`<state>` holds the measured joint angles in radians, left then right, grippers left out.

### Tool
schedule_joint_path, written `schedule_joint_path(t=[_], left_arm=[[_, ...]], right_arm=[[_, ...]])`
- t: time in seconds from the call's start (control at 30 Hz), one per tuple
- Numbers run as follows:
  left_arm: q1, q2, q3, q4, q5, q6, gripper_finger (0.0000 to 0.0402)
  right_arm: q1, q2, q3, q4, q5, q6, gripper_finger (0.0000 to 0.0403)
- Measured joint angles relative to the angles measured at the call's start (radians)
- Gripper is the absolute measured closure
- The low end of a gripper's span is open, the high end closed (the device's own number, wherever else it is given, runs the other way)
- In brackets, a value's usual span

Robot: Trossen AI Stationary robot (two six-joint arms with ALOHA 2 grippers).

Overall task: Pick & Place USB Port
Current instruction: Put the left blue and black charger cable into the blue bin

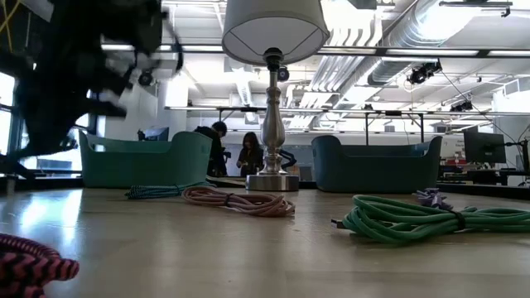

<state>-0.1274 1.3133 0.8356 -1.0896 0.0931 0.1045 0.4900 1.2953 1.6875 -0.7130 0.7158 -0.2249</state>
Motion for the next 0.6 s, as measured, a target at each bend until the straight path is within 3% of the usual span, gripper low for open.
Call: schedule_joint_path(t=[0.13,0.33,0.43,0.6], left_arm=[[-0.018,-0.064,0.176,-0.061,-0.089,-0.056,0.0389],[-0.088,-0.117,0.479,-0.045,-0.302,-0.128,0.0389],[-0.145,-0.123,0.616,0.067,-0.417,-0.116,0.0389],[-0.246,-0.123,0.728,0.313,-0.59,0.105,0.0389]], right_arm=[[0.0,-0.001,0.0,0.002,0.006,-0.021,0.0233],[0.004,-0.018,0.0,0.0,0.032,-0.022,0.0233],[0.004,-0.033,0.0,-0.001,0.036,-0.023,0.0233],[-0.008,-0.042,0.0,0.008,0.054,-0.046,0.0232]])
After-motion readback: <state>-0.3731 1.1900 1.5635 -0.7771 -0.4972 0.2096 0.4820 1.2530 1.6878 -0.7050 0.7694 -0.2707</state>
